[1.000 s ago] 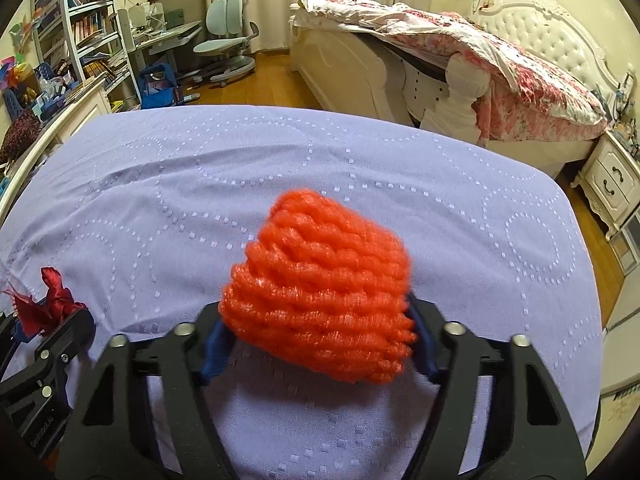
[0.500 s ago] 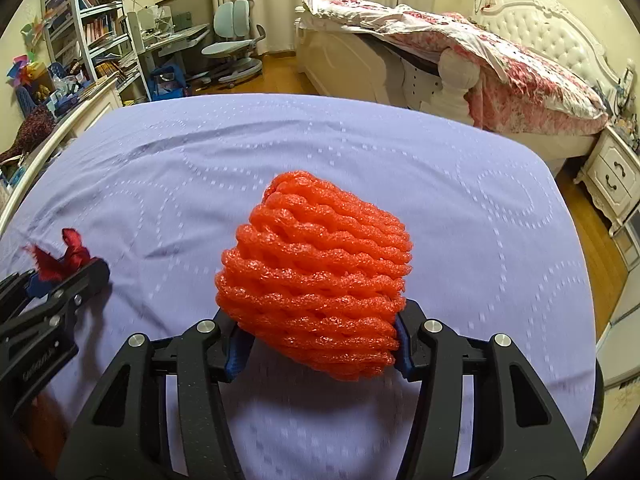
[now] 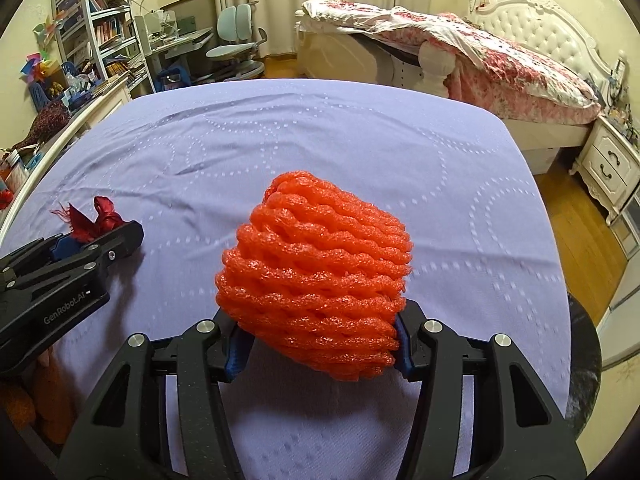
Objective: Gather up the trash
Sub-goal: 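Carry the red bag in the left gripper and orange net in the right over the bin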
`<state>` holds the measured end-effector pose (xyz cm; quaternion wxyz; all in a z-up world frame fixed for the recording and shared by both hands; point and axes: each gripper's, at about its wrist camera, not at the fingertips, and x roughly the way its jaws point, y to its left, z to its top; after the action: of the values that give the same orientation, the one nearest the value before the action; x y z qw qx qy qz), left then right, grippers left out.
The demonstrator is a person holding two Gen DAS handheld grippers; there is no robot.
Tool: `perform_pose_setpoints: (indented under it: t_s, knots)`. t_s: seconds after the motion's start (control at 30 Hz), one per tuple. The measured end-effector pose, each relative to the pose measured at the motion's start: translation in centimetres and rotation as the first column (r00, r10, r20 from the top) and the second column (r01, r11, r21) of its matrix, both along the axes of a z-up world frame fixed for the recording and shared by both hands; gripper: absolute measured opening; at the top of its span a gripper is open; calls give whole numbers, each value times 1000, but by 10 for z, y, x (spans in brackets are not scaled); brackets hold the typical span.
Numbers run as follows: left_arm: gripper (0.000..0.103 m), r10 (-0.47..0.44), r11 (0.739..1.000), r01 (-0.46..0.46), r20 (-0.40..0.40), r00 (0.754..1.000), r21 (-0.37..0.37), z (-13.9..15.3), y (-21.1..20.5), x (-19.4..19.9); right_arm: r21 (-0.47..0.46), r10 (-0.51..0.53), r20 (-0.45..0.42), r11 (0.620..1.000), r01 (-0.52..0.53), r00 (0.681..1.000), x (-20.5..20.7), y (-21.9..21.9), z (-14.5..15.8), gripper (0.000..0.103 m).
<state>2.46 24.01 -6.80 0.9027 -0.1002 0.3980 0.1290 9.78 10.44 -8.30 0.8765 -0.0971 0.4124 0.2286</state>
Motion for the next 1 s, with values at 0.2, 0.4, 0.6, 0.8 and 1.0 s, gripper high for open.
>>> perform_pose_setpoints:
  t_s: [0.2,0.4,0.6,0.8,1.0]
  knots:
    - [49,-27,1000,27,0,1000,14,0,-17,-10,20,-18,-1,1000,18,1000,-20,-25,0,54]
    - [49,-55,998,54,2,999,10,0,-36,-17,44,-42,5,998,42,999,-32,-50,2,54]
    - [49,-88,996,88,15,996,11,1,-58,-23,56,-64,31,996,62,997,-43,-70,5,54]
    - [49,-123,992,122,26,992,11,3,-80,-27,60,-97,66,994,93,993,-53,-90,10,54]
    - [49,-164,986,163,48,985,15,9,-102,-28,79,-146,78,987,140,986,-56,-112,13,54]
